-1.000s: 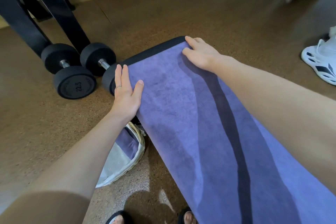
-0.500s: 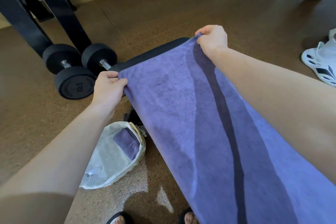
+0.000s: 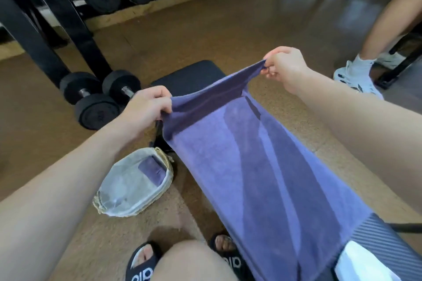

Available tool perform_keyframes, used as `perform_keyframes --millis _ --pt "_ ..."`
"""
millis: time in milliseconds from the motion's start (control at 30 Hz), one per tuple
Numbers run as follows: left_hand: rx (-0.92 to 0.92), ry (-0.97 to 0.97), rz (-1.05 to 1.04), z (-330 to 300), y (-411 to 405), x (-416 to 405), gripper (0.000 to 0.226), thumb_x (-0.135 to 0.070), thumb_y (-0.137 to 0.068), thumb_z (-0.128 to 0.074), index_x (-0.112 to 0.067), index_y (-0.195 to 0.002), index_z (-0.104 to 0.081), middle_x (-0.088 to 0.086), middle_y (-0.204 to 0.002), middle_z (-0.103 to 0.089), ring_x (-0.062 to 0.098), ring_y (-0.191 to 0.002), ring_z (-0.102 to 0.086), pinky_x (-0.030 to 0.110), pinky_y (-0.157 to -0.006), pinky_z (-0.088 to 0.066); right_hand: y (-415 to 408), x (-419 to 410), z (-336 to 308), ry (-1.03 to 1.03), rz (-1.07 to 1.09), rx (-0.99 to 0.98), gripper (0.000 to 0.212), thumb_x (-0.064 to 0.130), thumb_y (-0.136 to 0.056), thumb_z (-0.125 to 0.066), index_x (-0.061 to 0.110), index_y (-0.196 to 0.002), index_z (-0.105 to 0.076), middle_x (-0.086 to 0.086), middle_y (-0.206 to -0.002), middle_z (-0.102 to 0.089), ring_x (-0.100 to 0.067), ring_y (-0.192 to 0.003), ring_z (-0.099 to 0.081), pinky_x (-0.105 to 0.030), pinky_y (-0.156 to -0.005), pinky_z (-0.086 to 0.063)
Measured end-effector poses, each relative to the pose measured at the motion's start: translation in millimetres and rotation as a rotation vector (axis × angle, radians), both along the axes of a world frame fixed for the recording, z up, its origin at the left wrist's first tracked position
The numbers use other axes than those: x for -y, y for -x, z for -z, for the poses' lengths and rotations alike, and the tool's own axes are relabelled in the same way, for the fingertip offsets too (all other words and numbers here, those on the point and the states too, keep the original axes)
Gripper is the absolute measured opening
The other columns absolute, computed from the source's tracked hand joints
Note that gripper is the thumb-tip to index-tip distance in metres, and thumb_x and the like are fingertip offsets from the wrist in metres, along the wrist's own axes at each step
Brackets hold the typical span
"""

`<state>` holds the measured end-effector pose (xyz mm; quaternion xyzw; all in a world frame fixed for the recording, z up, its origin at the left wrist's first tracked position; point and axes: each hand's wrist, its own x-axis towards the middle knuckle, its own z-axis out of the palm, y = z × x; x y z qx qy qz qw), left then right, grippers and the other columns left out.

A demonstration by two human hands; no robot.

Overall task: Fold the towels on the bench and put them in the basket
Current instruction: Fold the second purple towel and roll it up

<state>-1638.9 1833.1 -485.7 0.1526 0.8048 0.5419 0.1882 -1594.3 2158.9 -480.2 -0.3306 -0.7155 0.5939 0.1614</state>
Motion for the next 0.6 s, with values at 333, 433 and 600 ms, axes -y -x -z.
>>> perform_keyframes --millis 333,433,600 --pt "-0.339 0.352 0.681 -12.2 -187.3 -10.5 0.012 -0.025 -0.066 -0.052 -0.027 -0.07 -0.041 -0.001 -0.065 -0.044 0.011 -0.059 -0.032 0.034 -0.058 -0.035 -203.3 -13.5 -5.4 -0.002 0.068 0.049 0.029 -0.018 -0.078 -0.04 0.002 -0.064 -0.056 -0.014 -0.078 -0.062 -0.023 -0.065 -0.065 -0.023 -0.054 -0.055" --pt "-0.445 0.473 0.779 -1.1 -228.1 -14.6 0.015 -0.023 -0.07 -0.054 -0.022 -0.076 -0.041 -0.002 -0.07 -0.05 0.015 -0.066 -0.041 0.041 -0.064 -0.044 -254.0 -13.5 10.6 -0.063 0.074 0.118 0.023 -0.013 -0.076 -0.045 0.004 -0.063 -0.056 -0.013 -0.08 -0.065 -0.031 -0.075 -0.065 -0.041 -0.077 -0.061" --pt "-0.576 0.598 0.901 17.4 -271.2 -23.9 0.016 -0.021 -0.076 -0.056 -0.023 -0.08 -0.04 -0.008 -0.076 -0.045 0.022 -0.081 -0.046 0.04 -0.069 -0.047 -317.1 -18.7 49.4 -0.212 0.049 0.274 0.011 0.021 -0.059 -0.057 0.018 -0.057 -0.067 -0.004 -0.08 -0.074 -0.027 -0.084 -0.071 -0.045 -0.091 -0.057"
